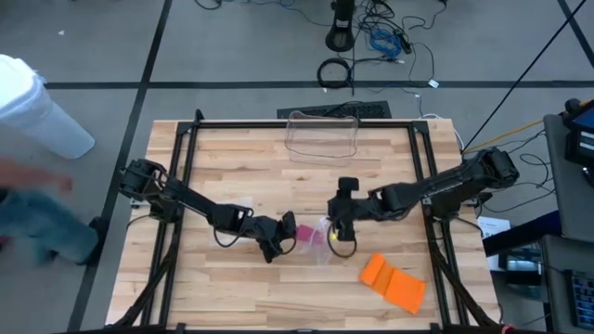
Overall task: Roll bandage
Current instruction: Put the pink bandage into the zip bag
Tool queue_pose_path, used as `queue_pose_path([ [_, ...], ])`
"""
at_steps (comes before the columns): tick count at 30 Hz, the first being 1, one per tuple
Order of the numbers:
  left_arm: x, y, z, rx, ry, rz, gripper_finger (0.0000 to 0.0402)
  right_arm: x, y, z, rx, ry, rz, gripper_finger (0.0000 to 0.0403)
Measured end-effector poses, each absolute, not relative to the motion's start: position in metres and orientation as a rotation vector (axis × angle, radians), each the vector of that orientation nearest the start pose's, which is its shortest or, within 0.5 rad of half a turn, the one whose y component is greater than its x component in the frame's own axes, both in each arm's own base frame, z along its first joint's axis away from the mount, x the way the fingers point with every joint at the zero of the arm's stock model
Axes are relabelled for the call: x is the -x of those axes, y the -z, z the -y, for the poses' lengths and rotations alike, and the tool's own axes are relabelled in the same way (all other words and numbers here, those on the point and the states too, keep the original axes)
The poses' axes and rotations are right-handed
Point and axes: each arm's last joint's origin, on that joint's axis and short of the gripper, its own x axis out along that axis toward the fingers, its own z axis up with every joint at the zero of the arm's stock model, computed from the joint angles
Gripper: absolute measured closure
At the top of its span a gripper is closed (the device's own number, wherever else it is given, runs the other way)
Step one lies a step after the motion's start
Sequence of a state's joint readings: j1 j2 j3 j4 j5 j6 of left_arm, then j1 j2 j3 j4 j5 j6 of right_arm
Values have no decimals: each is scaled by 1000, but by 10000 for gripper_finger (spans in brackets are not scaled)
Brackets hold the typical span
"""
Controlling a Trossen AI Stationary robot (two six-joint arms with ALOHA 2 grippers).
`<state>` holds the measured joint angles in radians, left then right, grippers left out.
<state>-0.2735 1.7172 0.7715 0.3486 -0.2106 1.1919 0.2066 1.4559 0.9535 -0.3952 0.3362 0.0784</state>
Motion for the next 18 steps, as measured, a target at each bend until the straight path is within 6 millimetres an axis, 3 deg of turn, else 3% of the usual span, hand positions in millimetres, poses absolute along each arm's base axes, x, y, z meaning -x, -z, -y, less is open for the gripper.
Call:
queue_pose_path([
  [7, -318, -147, 88, -1325, 421, -468, 376, -293, -226, -41, -89, -99, -881, 177],
  [18, -319, -148, 88, -1324, 417, -467, 376, -301, -214, -36, -81, -44, -903, 177],
])
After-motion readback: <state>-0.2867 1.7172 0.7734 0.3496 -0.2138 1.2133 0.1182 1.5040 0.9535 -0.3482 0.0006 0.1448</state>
